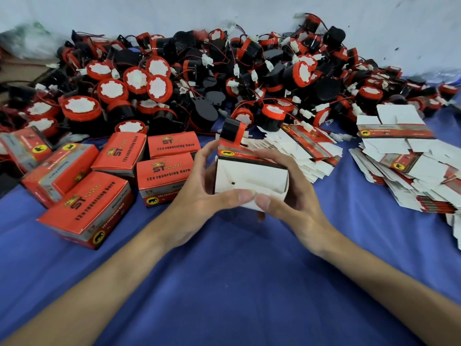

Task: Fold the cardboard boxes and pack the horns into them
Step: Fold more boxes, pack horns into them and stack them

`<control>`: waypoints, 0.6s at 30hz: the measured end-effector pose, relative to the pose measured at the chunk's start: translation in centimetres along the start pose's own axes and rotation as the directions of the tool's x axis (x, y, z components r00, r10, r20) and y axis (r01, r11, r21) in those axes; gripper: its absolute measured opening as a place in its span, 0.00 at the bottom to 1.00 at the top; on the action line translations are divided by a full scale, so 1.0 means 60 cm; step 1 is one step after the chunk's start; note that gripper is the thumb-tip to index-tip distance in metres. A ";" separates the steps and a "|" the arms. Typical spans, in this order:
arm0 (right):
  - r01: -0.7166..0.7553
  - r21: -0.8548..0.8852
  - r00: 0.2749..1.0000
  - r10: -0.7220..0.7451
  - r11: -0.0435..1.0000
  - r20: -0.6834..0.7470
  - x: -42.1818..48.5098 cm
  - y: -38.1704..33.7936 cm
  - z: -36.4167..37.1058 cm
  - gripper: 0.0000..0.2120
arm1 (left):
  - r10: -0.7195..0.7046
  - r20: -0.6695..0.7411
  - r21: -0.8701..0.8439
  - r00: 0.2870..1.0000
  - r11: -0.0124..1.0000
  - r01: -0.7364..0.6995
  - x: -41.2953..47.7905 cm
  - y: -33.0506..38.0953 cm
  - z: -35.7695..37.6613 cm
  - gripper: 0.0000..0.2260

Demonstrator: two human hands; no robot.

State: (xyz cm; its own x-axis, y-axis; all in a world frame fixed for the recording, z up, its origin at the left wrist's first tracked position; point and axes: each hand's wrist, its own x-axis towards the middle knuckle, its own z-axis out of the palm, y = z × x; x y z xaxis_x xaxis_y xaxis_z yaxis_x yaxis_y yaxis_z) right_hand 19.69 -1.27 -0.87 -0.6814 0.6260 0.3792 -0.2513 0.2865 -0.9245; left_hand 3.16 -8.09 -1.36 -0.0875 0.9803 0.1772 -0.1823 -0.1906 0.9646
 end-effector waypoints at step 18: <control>-0.004 -0.062 0.998 0.000 0.998 -0.070 0.004 0.007 -0.001 0.21 | 0.038 0.059 0.109 0.998 0.993 -0.044 0.009 -0.009 0.004 0.31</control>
State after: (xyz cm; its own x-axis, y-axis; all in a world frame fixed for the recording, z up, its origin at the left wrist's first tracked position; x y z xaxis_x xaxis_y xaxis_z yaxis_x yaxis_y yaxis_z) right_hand 19.47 -0.97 -1.17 -0.6317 0.6751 0.3809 -0.2053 0.3282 -0.9221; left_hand 3.47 -7.46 -1.74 -0.0366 0.9737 0.2249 -0.0705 -0.2271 0.9713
